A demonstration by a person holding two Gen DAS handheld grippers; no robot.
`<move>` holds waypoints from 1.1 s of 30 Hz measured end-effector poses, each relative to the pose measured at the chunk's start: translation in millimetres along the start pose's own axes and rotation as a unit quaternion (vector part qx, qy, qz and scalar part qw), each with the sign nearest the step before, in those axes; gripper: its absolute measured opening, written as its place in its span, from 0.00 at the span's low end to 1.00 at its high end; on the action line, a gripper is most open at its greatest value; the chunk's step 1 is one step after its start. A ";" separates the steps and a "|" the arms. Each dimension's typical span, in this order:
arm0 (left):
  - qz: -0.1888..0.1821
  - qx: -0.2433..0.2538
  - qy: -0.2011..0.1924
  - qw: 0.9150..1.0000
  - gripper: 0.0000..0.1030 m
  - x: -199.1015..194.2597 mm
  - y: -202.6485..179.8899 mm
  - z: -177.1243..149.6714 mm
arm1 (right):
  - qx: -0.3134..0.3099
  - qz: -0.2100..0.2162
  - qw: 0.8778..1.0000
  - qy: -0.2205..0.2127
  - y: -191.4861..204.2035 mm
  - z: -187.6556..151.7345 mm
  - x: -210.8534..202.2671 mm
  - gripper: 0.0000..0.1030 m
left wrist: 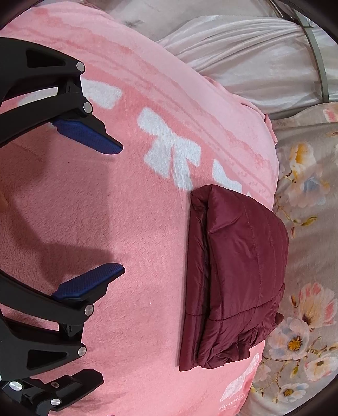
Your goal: Fold large clothes
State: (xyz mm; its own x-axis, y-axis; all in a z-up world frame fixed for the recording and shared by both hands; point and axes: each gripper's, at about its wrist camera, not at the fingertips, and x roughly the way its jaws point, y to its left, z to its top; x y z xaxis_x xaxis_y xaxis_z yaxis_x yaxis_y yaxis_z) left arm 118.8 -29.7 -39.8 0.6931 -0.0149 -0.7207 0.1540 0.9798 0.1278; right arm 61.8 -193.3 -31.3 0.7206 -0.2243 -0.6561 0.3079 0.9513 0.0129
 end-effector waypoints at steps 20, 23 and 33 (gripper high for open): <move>0.011 -0.003 -0.008 1.000 0.81 -3.5 -0.8 -0.4 | -0.003 -0.013 1.000 -0.005 1.7 -0.3 -1.9 0.91; 0.011 -0.003 -0.009 1.000 0.81 -3.5 -0.4 -0.4 | -0.003 -0.013 1.000 -0.006 1.8 -0.3 -1.9 0.91; 0.011 -0.003 -0.009 1.000 0.81 -3.3 0.4 0.0 | -0.003 -0.013 1.000 -0.006 1.7 -0.6 -1.7 0.91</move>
